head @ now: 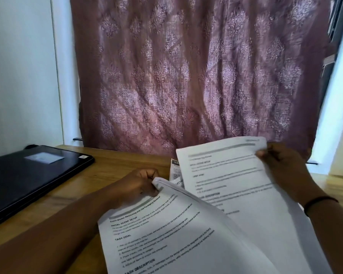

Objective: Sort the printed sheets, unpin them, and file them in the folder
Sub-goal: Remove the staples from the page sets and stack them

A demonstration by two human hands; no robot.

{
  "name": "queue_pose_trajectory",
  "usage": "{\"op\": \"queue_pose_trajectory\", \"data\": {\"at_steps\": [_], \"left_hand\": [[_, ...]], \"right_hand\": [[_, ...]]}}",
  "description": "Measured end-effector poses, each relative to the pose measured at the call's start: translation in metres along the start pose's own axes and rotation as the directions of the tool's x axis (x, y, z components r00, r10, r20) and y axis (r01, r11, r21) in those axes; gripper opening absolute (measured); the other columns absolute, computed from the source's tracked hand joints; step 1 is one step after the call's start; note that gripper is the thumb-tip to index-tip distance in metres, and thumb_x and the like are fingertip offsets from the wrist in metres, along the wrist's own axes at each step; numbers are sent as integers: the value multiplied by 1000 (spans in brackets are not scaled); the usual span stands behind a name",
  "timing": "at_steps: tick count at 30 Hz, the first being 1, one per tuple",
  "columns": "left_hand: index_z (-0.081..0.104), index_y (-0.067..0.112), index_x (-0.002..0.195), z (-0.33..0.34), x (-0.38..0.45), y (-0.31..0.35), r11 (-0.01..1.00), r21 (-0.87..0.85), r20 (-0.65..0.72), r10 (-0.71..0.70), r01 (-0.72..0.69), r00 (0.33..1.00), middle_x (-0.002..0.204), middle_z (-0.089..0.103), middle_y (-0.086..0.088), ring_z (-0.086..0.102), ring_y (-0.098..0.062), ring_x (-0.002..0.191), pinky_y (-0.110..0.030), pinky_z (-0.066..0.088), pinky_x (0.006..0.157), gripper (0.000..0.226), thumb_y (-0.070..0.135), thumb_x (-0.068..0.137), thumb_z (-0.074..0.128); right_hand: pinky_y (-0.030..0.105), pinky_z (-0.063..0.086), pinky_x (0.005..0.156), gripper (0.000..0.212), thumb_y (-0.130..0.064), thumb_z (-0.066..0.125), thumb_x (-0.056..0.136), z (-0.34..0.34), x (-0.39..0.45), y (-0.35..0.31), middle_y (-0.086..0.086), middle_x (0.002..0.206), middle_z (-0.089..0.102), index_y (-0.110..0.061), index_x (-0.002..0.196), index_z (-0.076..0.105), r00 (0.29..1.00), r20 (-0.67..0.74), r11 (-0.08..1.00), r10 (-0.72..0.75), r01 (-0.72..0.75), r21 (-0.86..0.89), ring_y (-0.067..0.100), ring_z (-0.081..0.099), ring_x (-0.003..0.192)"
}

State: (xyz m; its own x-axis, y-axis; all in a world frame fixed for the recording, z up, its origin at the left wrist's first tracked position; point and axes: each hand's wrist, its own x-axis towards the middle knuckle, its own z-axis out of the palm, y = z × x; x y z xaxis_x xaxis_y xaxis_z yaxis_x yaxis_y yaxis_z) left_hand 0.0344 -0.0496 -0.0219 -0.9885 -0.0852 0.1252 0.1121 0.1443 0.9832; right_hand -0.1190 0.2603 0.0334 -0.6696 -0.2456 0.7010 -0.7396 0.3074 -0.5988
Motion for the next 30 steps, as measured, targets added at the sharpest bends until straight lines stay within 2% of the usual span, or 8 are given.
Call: {"op": "queue_pose_trajectory", "data": {"at_steps": [4,7,9,13,17,19,22,30], "left_hand": [[57,-14,100,-5,4,-5,999,-25,-1,-26,26,1000,99,61,-25,63,-25,83,-25,52,68,43,-8,58,58],[49,-21,118,-6,5,-7,999,11,-8,-35,35,999,111,60,-32,61,-33,94,-31,54,76,62,-7,58,59],[52,-19,117,-5,3,-6,999,34,-3,-37,37,999,112,61,-34,62,-34,95,-35,52,81,60,-6,59,60],[52,-19,116,-1,-1,-3,998,52,-7,-36,36,999,110,62,-33,62,-32,92,-33,53,77,60,-6,59,62],[52,-19,116,-2,-2,-2,997,64,-22,-41,42,999,109,63,-30,63,-31,92,-34,53,79,61,-5,58,64],[59,-12,110,-1,-3,-1,995,81,-19,-52,53,998,107,67,-27,66,-32,91,-39,53,84,52,-2,60,67],[66,5,90,0,-5,0,997,64,-21,-49,50,999,98,71,-19,67,-29,86,-39,54,82,28,3,62,70],[63,8,88,4,-10,0,999,-13,24,-34,34,999,99,71,-17,69,-26,87,-31,56,73,21,3,69,70]], "right_hand": [[18,44,54,17,-23,68,84,13,-6,5,-1,66,65,-6,82,67,937,326,984,125,-160,83,10,56,61],[29,56,80,21,-21,75,82,21,-14,9,3,88,75,-7,96,70,725,638,918,259,-390,71,19,70,80],[51,50,96,54,-26,82,71,26,-18,9,18,110,71,-1,115,64,600,745,834,293,-542,108,38,66,104],[50,53,89,102,-49,94,33,42,-18,2,23,106,70,6,113,62,665,687,831,292,-533,163,41,67,98],[24,52,54,49,-28,86,58,55,-23,-12,16,79,71,3,88,63,688,654,794,315,-568,215,17,64,59],[24,48,55,47,-33,87,54,60,-24,-14,12,74,67,-5,80,60,704,627,787,333,-574,227,15,59,55],[22,42,50,27,-14,78,77,66,-27,-22,6,63,59,-9,75,51,732,568,772,377,-587,243,10,51,48],[18,35,41,31,-9,74,82,64,-41,-45,-6,47,51,-16,65,48,610,699,792,374,-602,101,5,43,40]]}}
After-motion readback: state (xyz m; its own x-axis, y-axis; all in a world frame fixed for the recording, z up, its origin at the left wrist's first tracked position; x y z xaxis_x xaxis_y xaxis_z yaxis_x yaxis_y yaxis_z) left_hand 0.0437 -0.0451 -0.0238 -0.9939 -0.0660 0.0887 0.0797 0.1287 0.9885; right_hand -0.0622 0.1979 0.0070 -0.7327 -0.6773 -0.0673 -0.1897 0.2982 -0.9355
